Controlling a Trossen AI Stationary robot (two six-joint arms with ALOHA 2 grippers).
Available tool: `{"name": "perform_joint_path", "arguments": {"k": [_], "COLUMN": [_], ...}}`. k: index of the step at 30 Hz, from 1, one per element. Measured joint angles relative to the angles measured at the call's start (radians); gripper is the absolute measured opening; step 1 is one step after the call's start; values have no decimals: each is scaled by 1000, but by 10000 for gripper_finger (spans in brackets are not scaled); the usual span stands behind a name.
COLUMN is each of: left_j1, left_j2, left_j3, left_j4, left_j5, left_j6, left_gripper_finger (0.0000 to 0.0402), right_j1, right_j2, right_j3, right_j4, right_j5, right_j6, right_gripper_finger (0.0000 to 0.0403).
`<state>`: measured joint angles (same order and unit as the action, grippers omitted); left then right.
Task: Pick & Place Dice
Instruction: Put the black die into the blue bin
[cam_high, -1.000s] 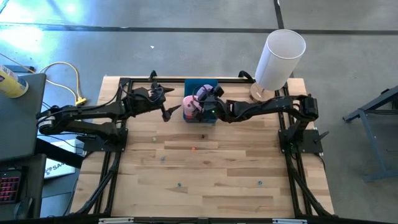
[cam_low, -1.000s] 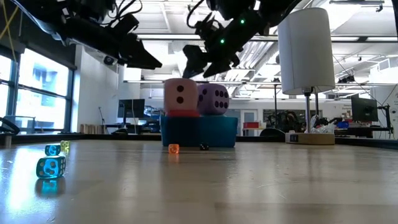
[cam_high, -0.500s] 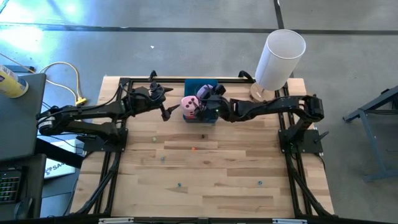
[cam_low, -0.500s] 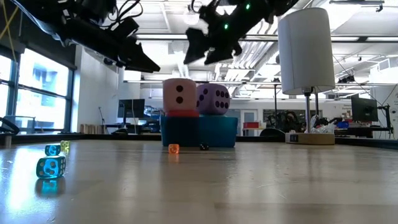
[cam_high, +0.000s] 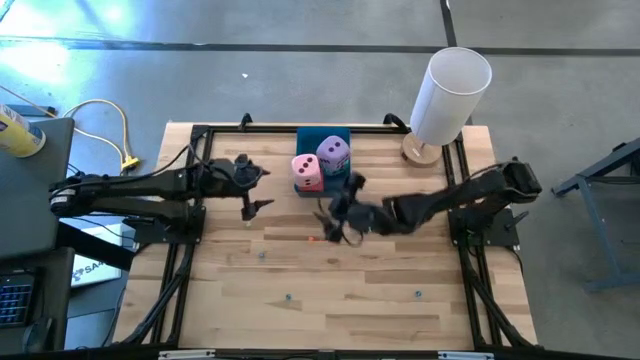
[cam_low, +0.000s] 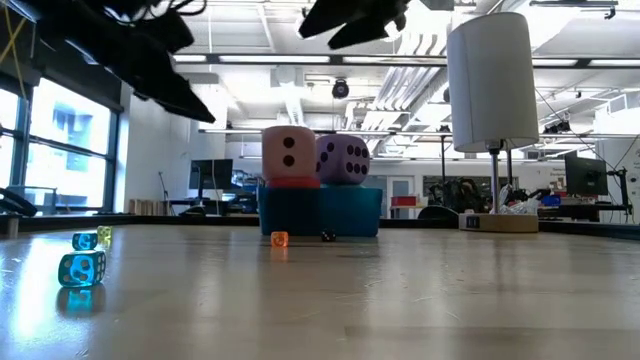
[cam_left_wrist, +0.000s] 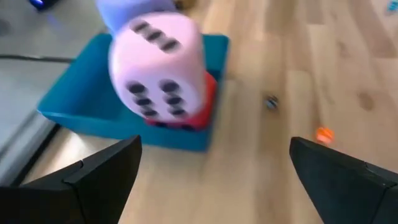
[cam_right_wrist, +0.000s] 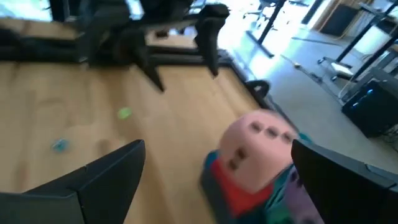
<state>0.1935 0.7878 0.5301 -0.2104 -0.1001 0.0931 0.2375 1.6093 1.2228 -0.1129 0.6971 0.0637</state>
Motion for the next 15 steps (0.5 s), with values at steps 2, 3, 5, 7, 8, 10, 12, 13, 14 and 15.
{"name": "perform_joint_path", "arguments": {"k": [2,3,5,7,8,10,12,13,14,15], "left_j1": [-33,-50,-81,-113,-128,-157,-182,-195,-208,-220], "left_j2": [-31,-46,-64,-74,-75,-72,-66,-61,-57,-52], "left_j3": [0,0,0,0,0,0,0,0,0,0], "left_j4": [-48,-68,-86,-89,-88,-95,-106,-107,-108,-111], "left_j5": [0,0,0,0,0,0,0,0,0,-1], "left_j6": [-54,-90,-163,-239,-277,-328,-346,-347,-350,-355], "left_gripper_finger": [398,398,398,398,398,398,398,398,398,398], "right_j1": [61,92,148,198,220,267,313,337,359,382], "right_j2": [0,0,0,0,0,0,0,0,0,0], "right_j3": [0,0,0,0,0,0,0,0,0,0], "right_j4": [-44,-64,-107,-164,-205,-308,-416,-472,-525,-575], "right_j5": [45,65,102,131,144,183,235,264,295,324], "right_j6": [68,105,184,278,336,474,612,681,750,819], "right_gripper_finger": [396,396,396,396,396,396,396,396,396,396]}}
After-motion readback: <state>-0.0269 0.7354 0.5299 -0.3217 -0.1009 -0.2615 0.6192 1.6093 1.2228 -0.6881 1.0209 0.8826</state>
